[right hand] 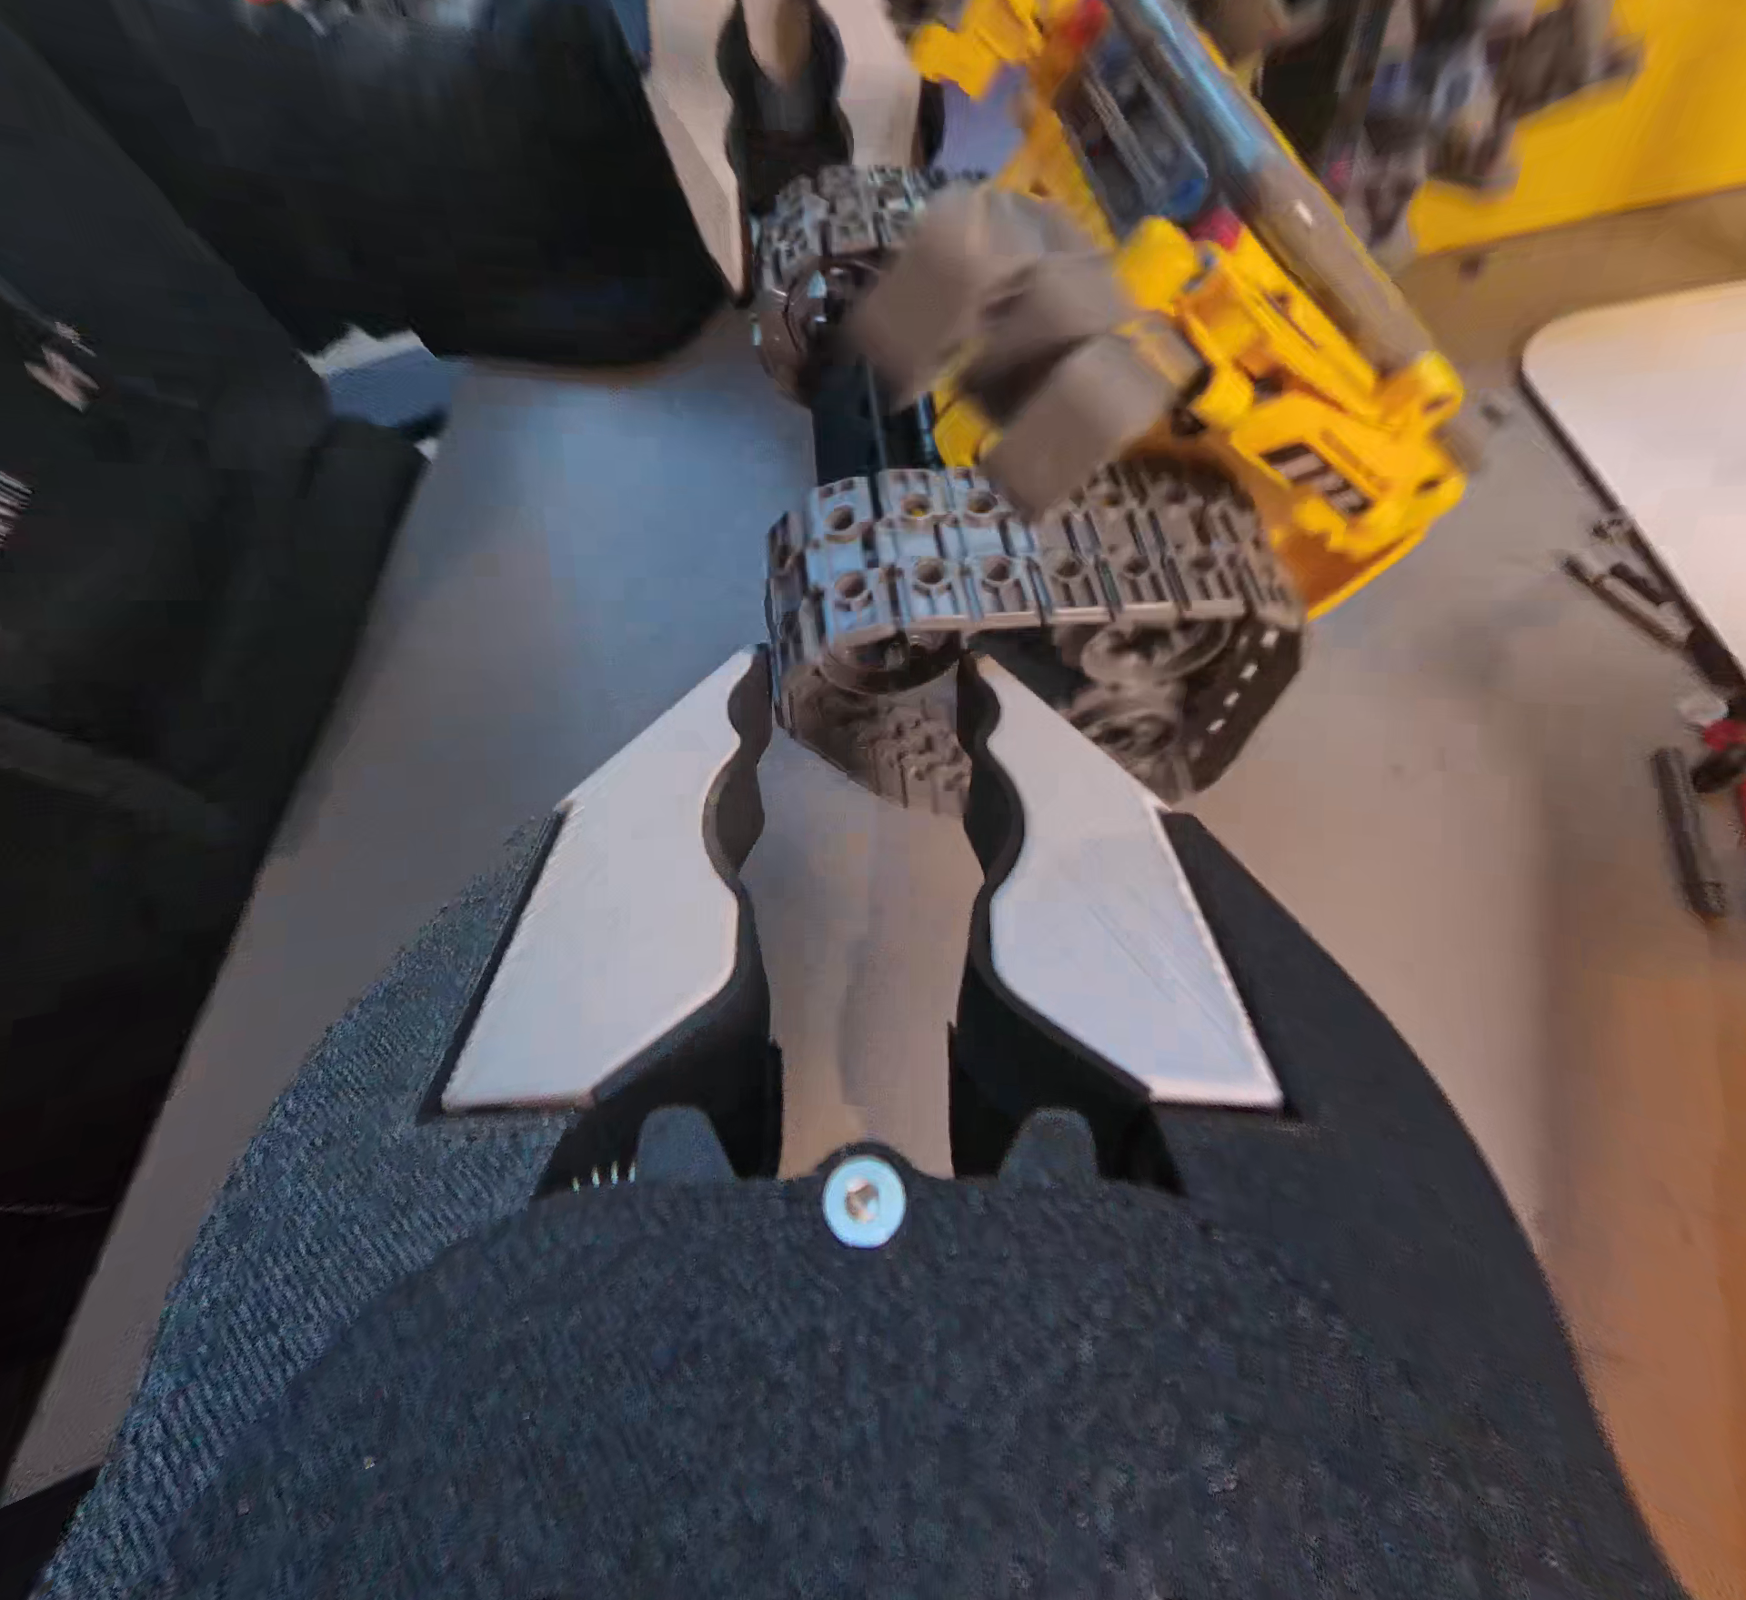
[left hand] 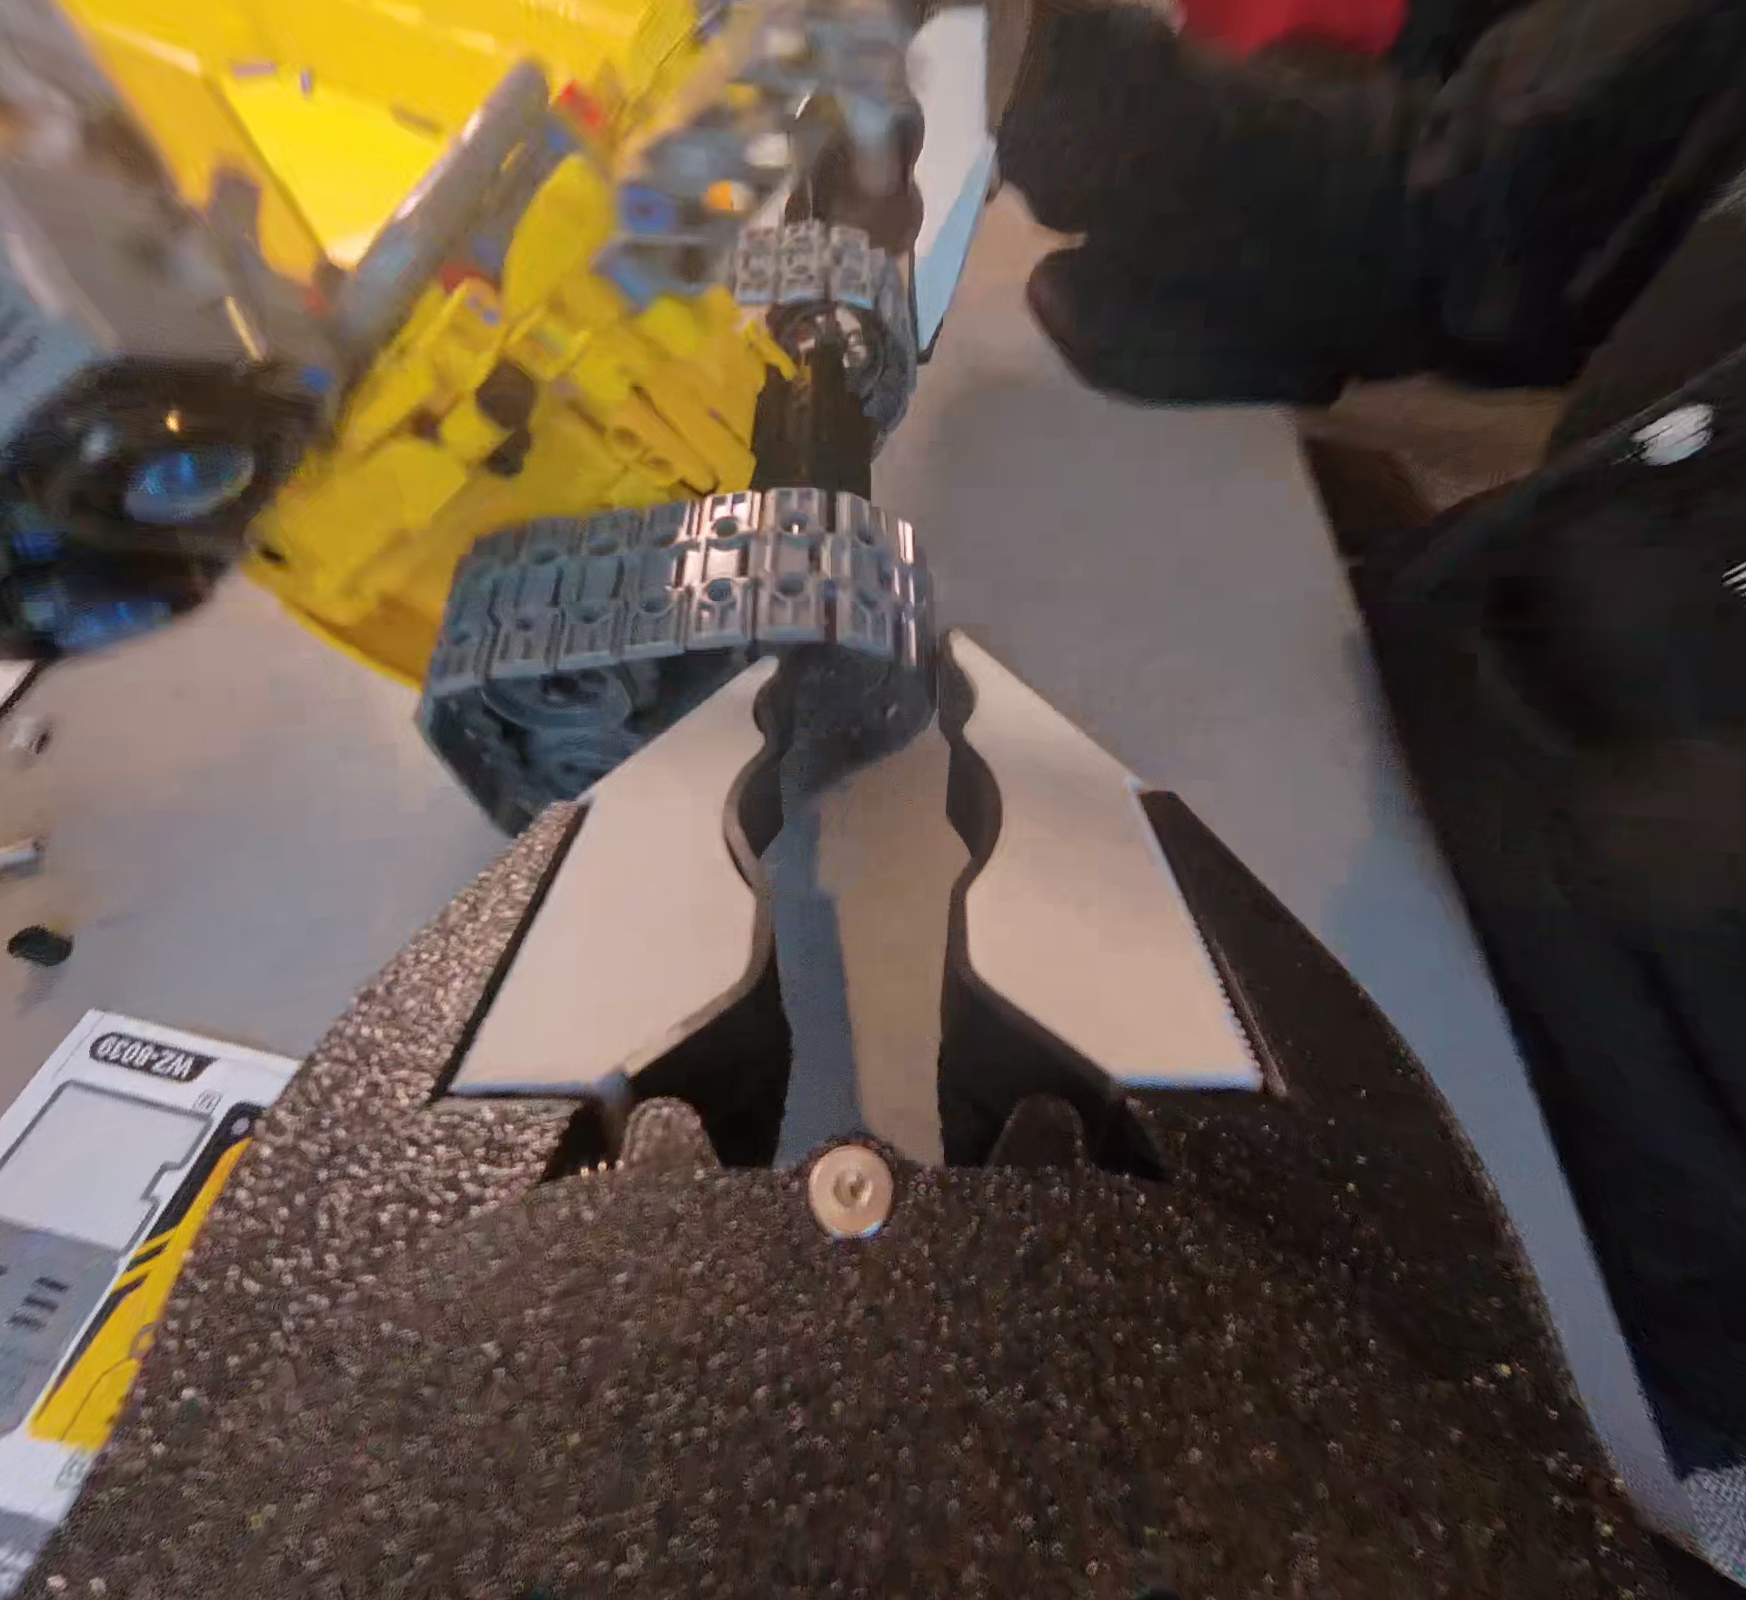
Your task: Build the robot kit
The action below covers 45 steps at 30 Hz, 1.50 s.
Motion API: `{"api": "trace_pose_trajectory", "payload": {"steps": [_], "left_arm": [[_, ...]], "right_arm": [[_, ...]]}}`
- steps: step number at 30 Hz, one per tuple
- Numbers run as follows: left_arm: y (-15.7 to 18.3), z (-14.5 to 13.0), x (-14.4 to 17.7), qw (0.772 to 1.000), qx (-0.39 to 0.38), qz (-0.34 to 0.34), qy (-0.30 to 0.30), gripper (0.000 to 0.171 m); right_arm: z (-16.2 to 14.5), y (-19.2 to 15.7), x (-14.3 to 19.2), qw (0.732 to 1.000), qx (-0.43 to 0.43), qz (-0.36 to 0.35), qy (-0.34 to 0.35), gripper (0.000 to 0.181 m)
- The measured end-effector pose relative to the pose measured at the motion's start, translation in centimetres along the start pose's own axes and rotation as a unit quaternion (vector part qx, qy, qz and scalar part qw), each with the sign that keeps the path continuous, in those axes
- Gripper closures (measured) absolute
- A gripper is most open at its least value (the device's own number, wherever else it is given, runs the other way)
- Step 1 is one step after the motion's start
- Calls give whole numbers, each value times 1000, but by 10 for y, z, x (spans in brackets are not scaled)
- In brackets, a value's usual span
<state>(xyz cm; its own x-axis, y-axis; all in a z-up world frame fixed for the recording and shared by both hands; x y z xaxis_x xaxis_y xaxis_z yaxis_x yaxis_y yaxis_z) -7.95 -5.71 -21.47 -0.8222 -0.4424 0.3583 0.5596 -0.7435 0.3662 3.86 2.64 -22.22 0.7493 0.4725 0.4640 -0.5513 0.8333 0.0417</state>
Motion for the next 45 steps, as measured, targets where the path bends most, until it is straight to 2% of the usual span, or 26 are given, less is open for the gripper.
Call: {"api": "trace_pose_trajectory", "payload": {"steps": [2, 3, 8, 12, 17, 18, 20, 22, 24, 25, 26, 27, 28, 30, 31, 32, 33, 37, 39, 41, 45], "left_arm": [[5, 12, 6, 999, 11, -16, 34, 144], [6, 12, 6, 999, 12, -24, 37, 143], [9, 8, 5, 998, 17, -46, 34, 145], [17, 3, 3, 998, 1, -59, 16, 145], [21, 2, 13, 997, -3, -75, 12, 142], [21, 4, 19, 997, -1, -80, 18, 139], [18, 18, 37, 995, 7, -76, 68, 136], [6, 41, 52, 989, 18, -40, 143, 134], [-13, 65, 56, 978, 20, 26, 206, 127], [-20, 73, 52, 975, 13, 53, 213, 119], [-23, 80, 45, 975, 3, 69, 211, 111], [-25, 87, 37, 976, -5, 74, 205, 108], [-25, 95, 27, 976, -11, 77, 202, 106], [-32, 105, 9, 977, -22, 95, 189, 109], [-37, 105, 2, 978, -28, 105, 178, 116], [-38, 102, -3, 981, -31, 97, 166, 131], [-36, 98, -3, 983, -27, 80, 163, 149], [-46, 79, 39, 973, 63, 42, 217, 154], [-55, 53, 48, 975, 101, 34, 197, 156], [-63, 30, 48, 979, 110, 53, 165, 157], [-65, 23, 47, 984, 83, 83, 136, 168]], "right_arm": [[18, 1, 12, 999, -4, -12, 41, 149], [18, 2, 13, 999, 1, -22, 38, 157], [8, -19, 1, 999, 13, 39, 10, 165], [12, -32, 1, 997, 21, 70, 13, 166], [12, -33, 4, 997, 23, 70, 12, 164], [10, -34, 9, 997, 21, 75, 7, 162], [16, -34, 28, 997, 22, 73, 26, 160], [29, -21, 51, 997, 23, 24, 72, 157], [39, 8, 66, 992, 19, -62, 110, 153], [40, 24, 69, 987, 9, -106, 121, 146], [40, 41, 68, 981, 2, -149, 123, 130], [38, 55, 66, 975, -2, -184, 126, 116], [38, 65, 62, 970, -7, -205, 135, 109], [42, 76, 50, 963, -26, -206, 168, 121], [43, 77, 44, 963, -36, -195, 183, 136], [43, 75, 38, 965, -37, -177, 187, 151], [42, 72, 34, 969, -31, -164, 184, 158], [30, 67, 42, 971, -31, -161, 174, 158], [24, 62, 42, 974, -38, -144, 173, 161], [19, 59, 41, 976, -40, -133, 167, 162], [15, 57, 39, 978, -39, -126, 160, 163]]}}
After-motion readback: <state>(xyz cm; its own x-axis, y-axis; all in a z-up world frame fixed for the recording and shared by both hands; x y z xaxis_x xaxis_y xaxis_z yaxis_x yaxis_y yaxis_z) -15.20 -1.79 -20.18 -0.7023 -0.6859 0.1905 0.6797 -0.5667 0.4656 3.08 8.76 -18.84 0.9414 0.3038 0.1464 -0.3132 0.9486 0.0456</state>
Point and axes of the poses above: each gripper's, where its closed fingertips meet, x back along the fingers, z out of its top, y = z × x across the jaws, the point moved 2 cm from there along x, back along the fingers, and after that the axes turned 14 degrees about x, right-handed, at the moved point
